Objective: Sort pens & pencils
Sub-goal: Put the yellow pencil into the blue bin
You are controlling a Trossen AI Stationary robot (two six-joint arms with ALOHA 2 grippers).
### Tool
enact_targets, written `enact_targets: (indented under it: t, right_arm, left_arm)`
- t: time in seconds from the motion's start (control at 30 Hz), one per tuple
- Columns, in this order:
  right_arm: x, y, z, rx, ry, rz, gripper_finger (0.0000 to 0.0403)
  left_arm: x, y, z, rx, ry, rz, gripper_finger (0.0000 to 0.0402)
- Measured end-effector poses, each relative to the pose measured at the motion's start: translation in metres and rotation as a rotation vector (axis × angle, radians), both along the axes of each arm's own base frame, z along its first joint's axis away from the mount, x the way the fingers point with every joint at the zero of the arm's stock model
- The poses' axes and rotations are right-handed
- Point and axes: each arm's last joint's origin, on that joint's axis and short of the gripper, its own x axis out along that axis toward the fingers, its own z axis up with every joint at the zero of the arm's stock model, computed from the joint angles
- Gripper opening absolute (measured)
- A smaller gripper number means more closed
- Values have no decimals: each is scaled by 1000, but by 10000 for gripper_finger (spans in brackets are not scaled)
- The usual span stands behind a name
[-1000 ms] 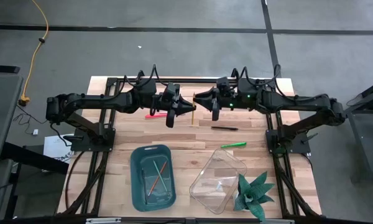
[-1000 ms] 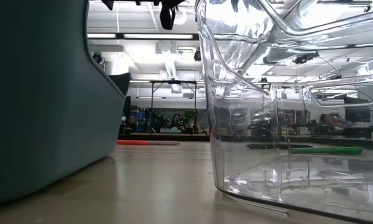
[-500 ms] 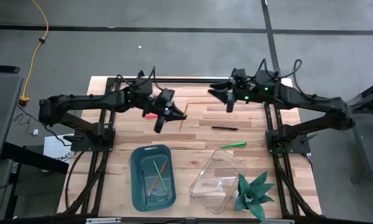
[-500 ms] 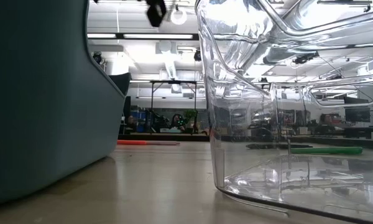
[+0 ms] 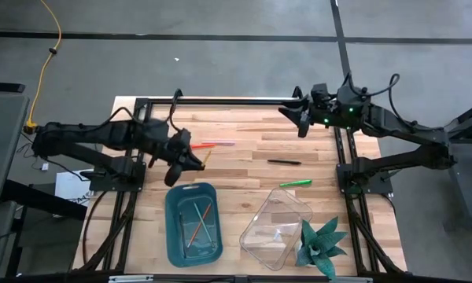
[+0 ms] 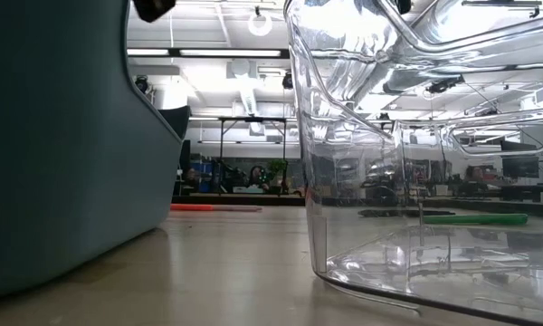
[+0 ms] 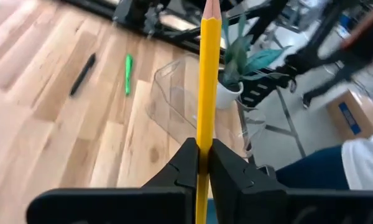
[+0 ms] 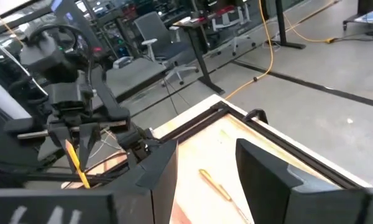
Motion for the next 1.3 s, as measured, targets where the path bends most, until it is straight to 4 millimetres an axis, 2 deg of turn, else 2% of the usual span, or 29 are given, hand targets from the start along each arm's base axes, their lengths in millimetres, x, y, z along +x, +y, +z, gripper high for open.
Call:
enact_targets:
  t: [0.27,0.47,0.67,0.83,1.03,1.3]
  right_arm:
    - [0,0,-3,-5,35,4,154]
    - [-1,1,-7,-31,86,39,154]
    - [-1,2,-10,-47,130,84,154]
    - [-2,4,-13,-61,166,133,154]
    - [-3,5,-17,-52,200,173,154]
    - [-4,6,-19,-39,220,198,154]
  left_arm:
    - [-1,-48,-8,-107,96,70,15]
    - [-2,-85,-24,-209,231,130,15]
    - [10,-111,-44,-273,320,204,15]
    - [24,-121,-65,-285,423,216,16]
    - [26,-128,-79,-252,516,213,27]
    - [24,-125,-82,-218,547,227,29]
